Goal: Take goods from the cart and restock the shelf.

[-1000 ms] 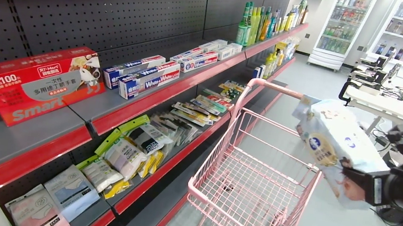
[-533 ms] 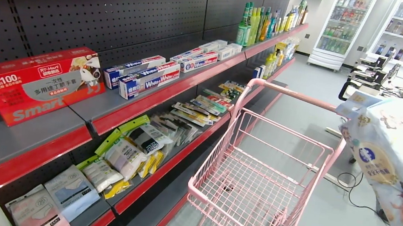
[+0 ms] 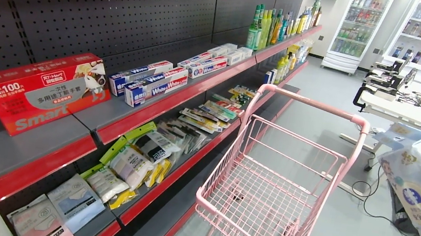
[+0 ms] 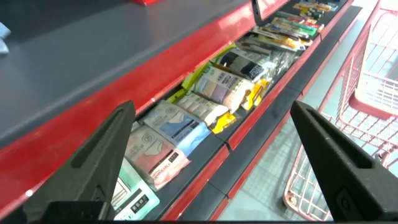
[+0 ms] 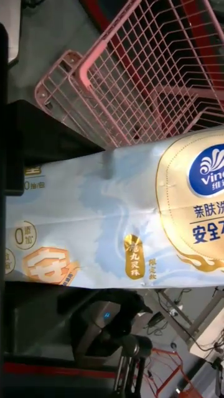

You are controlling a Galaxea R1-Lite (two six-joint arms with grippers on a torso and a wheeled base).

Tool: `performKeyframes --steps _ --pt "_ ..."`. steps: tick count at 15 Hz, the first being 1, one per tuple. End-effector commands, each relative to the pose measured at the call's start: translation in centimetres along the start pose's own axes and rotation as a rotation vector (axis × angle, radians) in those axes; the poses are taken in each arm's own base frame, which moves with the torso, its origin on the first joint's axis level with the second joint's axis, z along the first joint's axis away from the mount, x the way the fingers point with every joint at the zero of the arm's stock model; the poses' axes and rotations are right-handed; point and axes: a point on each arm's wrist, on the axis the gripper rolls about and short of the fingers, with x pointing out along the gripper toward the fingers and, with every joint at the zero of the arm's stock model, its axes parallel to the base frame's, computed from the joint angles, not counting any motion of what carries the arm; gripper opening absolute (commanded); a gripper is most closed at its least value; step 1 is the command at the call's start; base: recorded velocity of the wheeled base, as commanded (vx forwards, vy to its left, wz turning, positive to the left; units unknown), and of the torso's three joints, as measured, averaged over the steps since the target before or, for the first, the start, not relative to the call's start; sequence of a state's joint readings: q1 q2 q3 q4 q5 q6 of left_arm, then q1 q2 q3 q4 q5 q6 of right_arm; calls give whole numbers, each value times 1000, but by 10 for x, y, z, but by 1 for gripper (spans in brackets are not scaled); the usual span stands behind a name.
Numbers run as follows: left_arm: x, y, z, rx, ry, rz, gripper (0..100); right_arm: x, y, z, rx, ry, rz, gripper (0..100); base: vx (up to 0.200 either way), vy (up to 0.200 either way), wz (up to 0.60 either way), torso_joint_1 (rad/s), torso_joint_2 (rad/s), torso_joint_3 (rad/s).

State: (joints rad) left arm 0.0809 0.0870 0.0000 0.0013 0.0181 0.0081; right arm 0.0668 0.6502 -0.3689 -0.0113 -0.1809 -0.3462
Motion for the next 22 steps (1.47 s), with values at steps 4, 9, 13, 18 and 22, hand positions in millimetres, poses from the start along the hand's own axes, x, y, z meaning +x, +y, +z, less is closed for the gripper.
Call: performKeyframes --steps 4,9,13,18,22 --pt "0 0 0 0 1 1 100 -6 -2 4 -5 -31 -11 0 0 0 0 188 -401 -212" --pt "0 0 0 0 1 1 100 -4 -2 3 -19 -27 2 0 0 0 0 170 -364 -194" --pt "0 0 0 1 1 1 100 -3 -1 4 -22 -21 9 0 0 0 0 168 -359 -192" --pt "0 0 0 1 1 1 100 2 -1 4 -25 -3 17 0 0 0 0 164 -339 -178" --pt "0 0 0 1 1 1 100 4 0 5 -27 2 19 0 0 0 0 131 -278 -149"
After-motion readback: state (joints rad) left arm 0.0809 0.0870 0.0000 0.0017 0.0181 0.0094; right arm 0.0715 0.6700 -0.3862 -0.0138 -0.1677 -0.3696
